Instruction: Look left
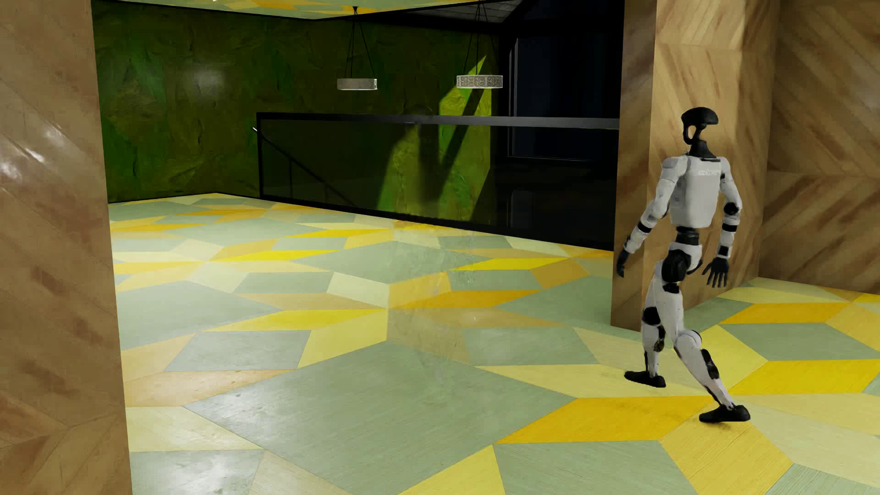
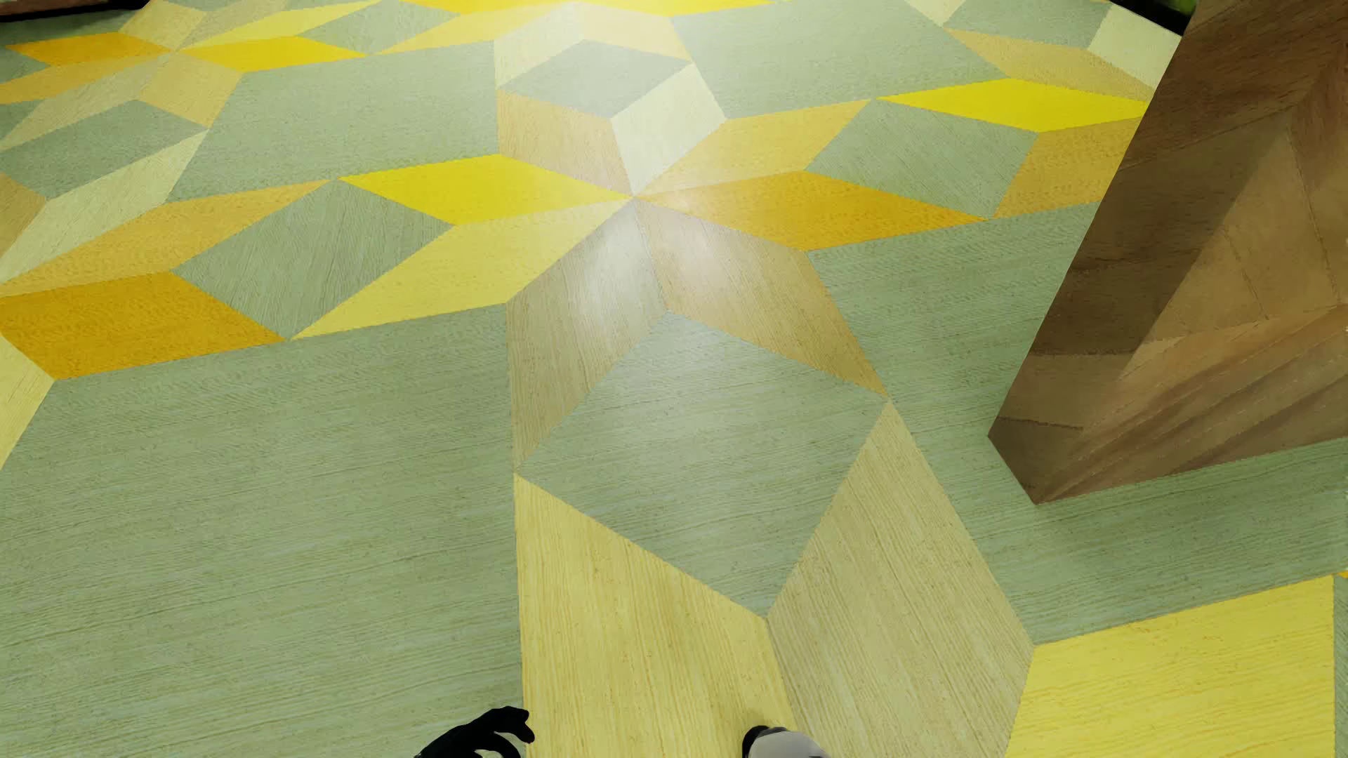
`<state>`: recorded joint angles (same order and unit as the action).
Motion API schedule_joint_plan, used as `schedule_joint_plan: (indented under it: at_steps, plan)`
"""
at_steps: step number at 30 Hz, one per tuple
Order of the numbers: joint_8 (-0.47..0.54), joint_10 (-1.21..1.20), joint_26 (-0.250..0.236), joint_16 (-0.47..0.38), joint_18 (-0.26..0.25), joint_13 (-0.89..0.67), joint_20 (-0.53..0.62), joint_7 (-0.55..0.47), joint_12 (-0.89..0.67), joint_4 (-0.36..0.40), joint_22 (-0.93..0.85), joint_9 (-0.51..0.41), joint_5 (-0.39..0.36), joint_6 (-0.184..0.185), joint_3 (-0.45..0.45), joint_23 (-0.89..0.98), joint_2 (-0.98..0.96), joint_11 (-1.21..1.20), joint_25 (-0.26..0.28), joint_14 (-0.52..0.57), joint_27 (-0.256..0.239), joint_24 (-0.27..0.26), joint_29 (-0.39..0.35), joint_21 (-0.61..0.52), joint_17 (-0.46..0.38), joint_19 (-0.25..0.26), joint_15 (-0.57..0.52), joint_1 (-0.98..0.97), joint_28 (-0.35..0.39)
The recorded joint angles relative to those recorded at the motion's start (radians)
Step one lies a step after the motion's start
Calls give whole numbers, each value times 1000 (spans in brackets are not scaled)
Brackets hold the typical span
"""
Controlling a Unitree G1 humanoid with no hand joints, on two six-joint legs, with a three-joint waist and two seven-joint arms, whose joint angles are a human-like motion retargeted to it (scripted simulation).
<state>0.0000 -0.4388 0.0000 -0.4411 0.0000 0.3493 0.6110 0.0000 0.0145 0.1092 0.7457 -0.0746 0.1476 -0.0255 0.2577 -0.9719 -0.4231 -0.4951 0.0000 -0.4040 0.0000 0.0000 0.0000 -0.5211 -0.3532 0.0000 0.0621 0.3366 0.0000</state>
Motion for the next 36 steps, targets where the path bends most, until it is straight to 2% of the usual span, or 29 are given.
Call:
schedule_joint_plan:
  at_steps: [1, 2, 3, 4, 5, 6, 8, 9, 10, 11, 12, 13, 14, 15, 16, 17, 18, 19, 20, 21, 24, 26, 27, 28, 29, 30, 32, 33, 36]
  plan:
    - [0, -36, 0, -2, 0, -8, -58, 0, 21, -30, -30, -14, -29, 16, 29, -13, -19, -93, 0, 54, 0, 0, 0, -19, -3, 0, -8, 48, 0]
    - [0, -132, 0, 15, 0, -7, -87, 0, 41, -59, -16, 4, -48, 34, 49, -32, -44, -184, 0, 176, 0, 0, 0, -25, -2, 0, -66, 38, 0]
    - [0, -307, 0, 49, 0, -10, -100, 0, 74, -108, 17, -3, -100, 70, 57, -60, -14, -272, 0, 386, 0, 0, 0, -24, -1, 0, -32, 8, 0]
    - [0, -566, 0, 61, 0, -24, -87, 0, 104, -101, 32, -1, -134, 66, 34, -69, 19, -287, 0, 563, 0, 0, 0, -7, 6, 0, 23, -109, 0]
    - [0, -835, 0, 75, 0, -27, -61, 0, 115, -122, 54, -22, -178, 74, 13, -48, 89, -279, 0, 569, 0, 0, 0, 26, 13, 0, 75, -230, 0]
    - [0, -991, 0, 74, 0, -43, 15, 0, 115, -119, 71, -41, -169, 60, -24, -18, 186, -243, 0, 502, 0, 0, 0, 15, 12, 0, 99, -349, 0]
    - [0, -914, 0, 71, 0, -72, 36, 0, 189, -83, 33, -53, -142, 1, -156, 68, 335, -162, 0, 516, 0, 0, 0, 9, 12, 0, 123, -547, 0]
    - [0, -711, 0, 88, 0, -92, 94, 0, 193, -68, 128, -64, -118, -10, -206, 105, 420, -127, 0, 609, 0, 0, 0, 5, -2, 0, 137, -598, 0]
    - [0, -476, 0, 98, 0, -103, 53, 0, 224, -69, 155, -50, -119, -17, -255, 151, 476, -84, 0, 667, 0, 0, 0, 31, -4, 0, 154, -661, 0]
    - [0, -225, 0, 98, 0, -110, 45, 0, 248, -58, 183, -41, -115, -21, -284, 189, 562, -43, 0, 576, 0, 0, 0, 47, -12, 0, 185, -673, 0]
    - [0, -110, 0, 92, 0, -123, 75, 0, 265, -48, 188, -24, -135, -8, -299, 227, 625, -10, 0, 176, 0, 0, 0, 82, -24, 0, 226, -669, 0]
    - [0, 278, 0, 81, 0, -127, 97, 0, 288, -57, 187, 3, -140, -2, -309, 255, 660, -8, 0, 484, 0, 0, 0, 112, -39, 0, 286, -690, 0]
    - [0, 334, 0, 76, 0, -134, 120, 0, 309, -59, 197, 12, -157, 8, -321, 256, 690, -10, 0, 548, 0, 0, 0, 139, -47, 0, 326, -709, 0]
    - [0, -53, 0, 73, 0, -127, 138, 0, 318, -44, 210, 3, -153, -5, -339, 248, 722, -34, 0, 163, 0, 0, 0, 174, -41, 0, 337, -745, 0]
    - [0, -89, 0, 69, 0, -111, 140, 0, 329, -11, 220, 3, -146, -18, -344, 222, 744, -92, 0, 276, 0, 0, 0, 209, -32, 0, 303, -750, 0]
    - [0, -86, 0, 66, 0, -99, 125, 0, 340, 45, 232, 9, -92, -64, -339, 191, 692, -257, 0, 451, 0, 0, 0, 221, -14, 0, 161, -751, 0]
    - [0, -161, 0, 61, 0, -75, 136, 0, 345, 87, 252, -12, -48, -85, -320, 143, 641, -489, 0, 573, 0, 0, 0, 212, 2, 0, -43, -732, 0]
    - [0, -198, 0, 57, 0, -56, 120, 0, 338, 121, 246, -23, -17, -92, -300, 119, 525, -728, 0, 600, 0, 0, 0, 207, 8, 0, -36, -701, 0]
    - [0, -186, 0, 50, 0, -49, 91, 0, 331, 138, 219, -57, 0, -93, -302, 101, 418, -849, 0, 588, 0, 0, 0, 185, 10, 0, 83, -618, 0]
    - [0, -165, 0, 54, 0, -46, 62, 0, 312, 130, 204, -61, -9, -65, -256, 70, 316, -822, 0, 536, 0, 0, 0, 160, 11, 0, 129, -553, 0]
    - [0, -114, 0, 38, 0, 19, 26, 0, 249, 119, 93, -58, -18, 17, -112, 67, 188, -273, 0, 344, 0, 0, 0, 168, -17, 0, 140, -375, 0]
    - [0, -115, 0, 18, 0, 66, -45, 0, 212, 103, 26, -23, 3, 47, -85, 60, 127, -12, 0, 217, 0, 0, 0, 167, -16, 0, -401, -321, 0]
    - [0, -131, 0, 0, 0, 92, -68, 0, 200, 102, -2, -16, 31, 41, -66, 58, 106, -41, 0, 142, 0, 0, 0, 159, -14, 0, -489, -271, 0]
    - [0, -167, 0, -12, 0, 118, -75, 0, 194, 104, -26, -31, 44, 39, -43, 63, 134, -134, 0, 100, 0, 0, 0, 172, -13, 0, -367, -206, 0]
    - [0, -248, 0, -8, 0, 106, -91, 0, 188, 86, -34, -30, 15, 60, -18, 42, 152, -170, 0, 137, 0, 0, 0, 142, -17, 0, -209, -222, 0]
    - [0, -365, 0, 30, 0, 81, -137, 0, 177, 68, -7, -36, 18, 81, 10, 17, 182, -213, 0, 260, 0, 0, 0, 131, -16, 0, -98, -273, 0]
    - [0, -470, 0, 67, 0, 13, -45, 0, 141, 29, 2, -60, 50, 117, -21, -12, 264, -198, 0, 539, 0, 0, 0, 124, -53, 0, 1, -379, 0]
    - [0, -493, 0, 74, 0, 2, -33, 0, 155, 9, -21, -57, 80, 123, -55, 7, 301, -177, 0, 575, 0, 0, 0, 167, -59, 0, 28, -454, 0]
    - [0, -439, 0, 92, 0, -6, 58, 0, 216, -53, 32, -36, 139, 95, -142, 93, 438, -146, 0, 513, 0, 0, 0, 177, -63, 0, 120, -653, 0]
